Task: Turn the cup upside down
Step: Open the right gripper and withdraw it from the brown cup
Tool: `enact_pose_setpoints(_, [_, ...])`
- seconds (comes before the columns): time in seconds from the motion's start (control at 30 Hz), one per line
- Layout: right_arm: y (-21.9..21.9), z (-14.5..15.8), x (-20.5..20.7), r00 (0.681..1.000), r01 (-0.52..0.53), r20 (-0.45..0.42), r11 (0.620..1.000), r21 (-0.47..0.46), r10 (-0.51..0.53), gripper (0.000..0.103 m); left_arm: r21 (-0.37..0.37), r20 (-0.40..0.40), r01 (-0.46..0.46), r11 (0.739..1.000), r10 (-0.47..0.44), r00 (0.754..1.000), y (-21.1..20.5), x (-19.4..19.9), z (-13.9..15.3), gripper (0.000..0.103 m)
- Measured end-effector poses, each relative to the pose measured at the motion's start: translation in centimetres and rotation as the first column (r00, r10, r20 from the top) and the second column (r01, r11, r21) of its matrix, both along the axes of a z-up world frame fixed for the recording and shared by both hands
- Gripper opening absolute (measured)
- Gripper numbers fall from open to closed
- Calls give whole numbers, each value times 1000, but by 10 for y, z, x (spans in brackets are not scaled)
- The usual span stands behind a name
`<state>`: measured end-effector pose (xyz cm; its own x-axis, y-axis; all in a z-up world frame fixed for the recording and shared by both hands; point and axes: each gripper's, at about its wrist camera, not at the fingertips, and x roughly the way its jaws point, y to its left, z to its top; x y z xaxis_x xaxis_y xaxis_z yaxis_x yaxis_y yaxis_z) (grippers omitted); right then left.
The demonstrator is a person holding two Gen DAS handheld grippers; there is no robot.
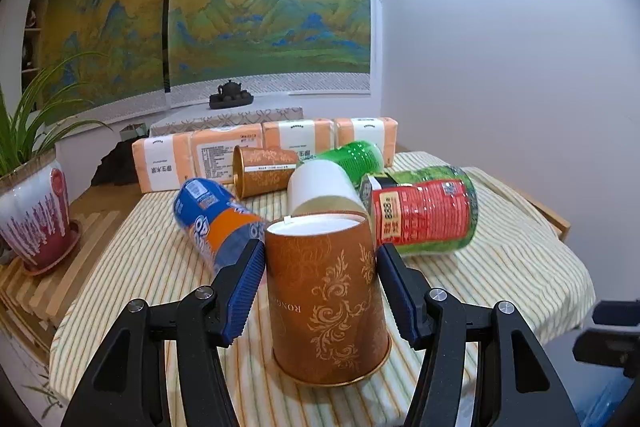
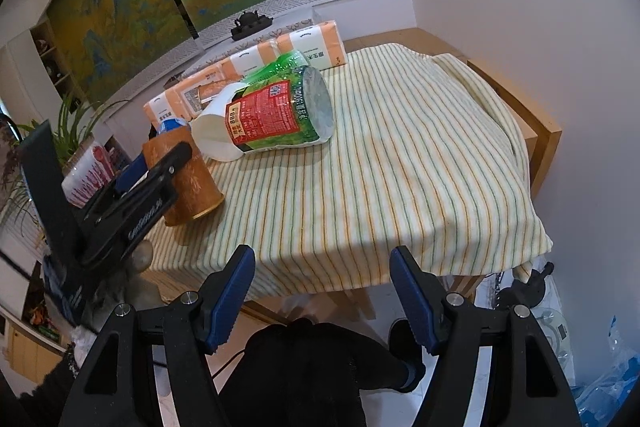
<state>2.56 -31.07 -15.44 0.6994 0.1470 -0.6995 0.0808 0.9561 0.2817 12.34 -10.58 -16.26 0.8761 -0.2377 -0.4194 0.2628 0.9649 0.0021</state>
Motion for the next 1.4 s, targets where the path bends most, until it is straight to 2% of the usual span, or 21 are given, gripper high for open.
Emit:
enact_pose_setpoints(0.27, [6,0,2,1000,-13,-2,1000,5,13,66,12,-21,37,999,-37,999,0,-12,-3,63])
enact_pose_setpoints(0.4, [8,0,3,1000,-14,-4,1000,4,14,66,15,-21,49,999,-49,999,-1,-18,-3,82])
enact_pose_setpoints(0.53, [9,-1,2,1000,-18,-3,1000,4,18,66,14,-32,69,998,-69,997,0,-21,0,87])
enact_pose_setpoints(0.67, [13,3,1,1000,-24,19,1000,-8,24,66,-18,-51,77,997,-78,996,11,-31,10,90])
enact_pose_setpoints(0.87, [30,16,-1,995,-48,88,997,-55,53,66,-33,-90,41,999,-44,995,38,-50,31,96])
enact_pose_setpoints(1.0, [41,26,-2,988,-64,136,995,-74,73,72,-19,-114,-4,1000,1,994,57,-61,44,97])
enact_pose_setpoints(1.17, [55,37,-4,977,-68,195,991,-117,90,73,-20,-137,-68,997,64,989,79,-73,57,97])
enact_pose_setpoints(1.23, [61,43,-5,969,-67,225,987,-144,99,81,-8,-131,-106,994,104,986,86,-78,61,97])
enact_pose_setpoints(1.4, [75,57,-10,949,-66,292,983,-174,115,86,-13,-118,-179,984,176,977,102,-93,71,98])
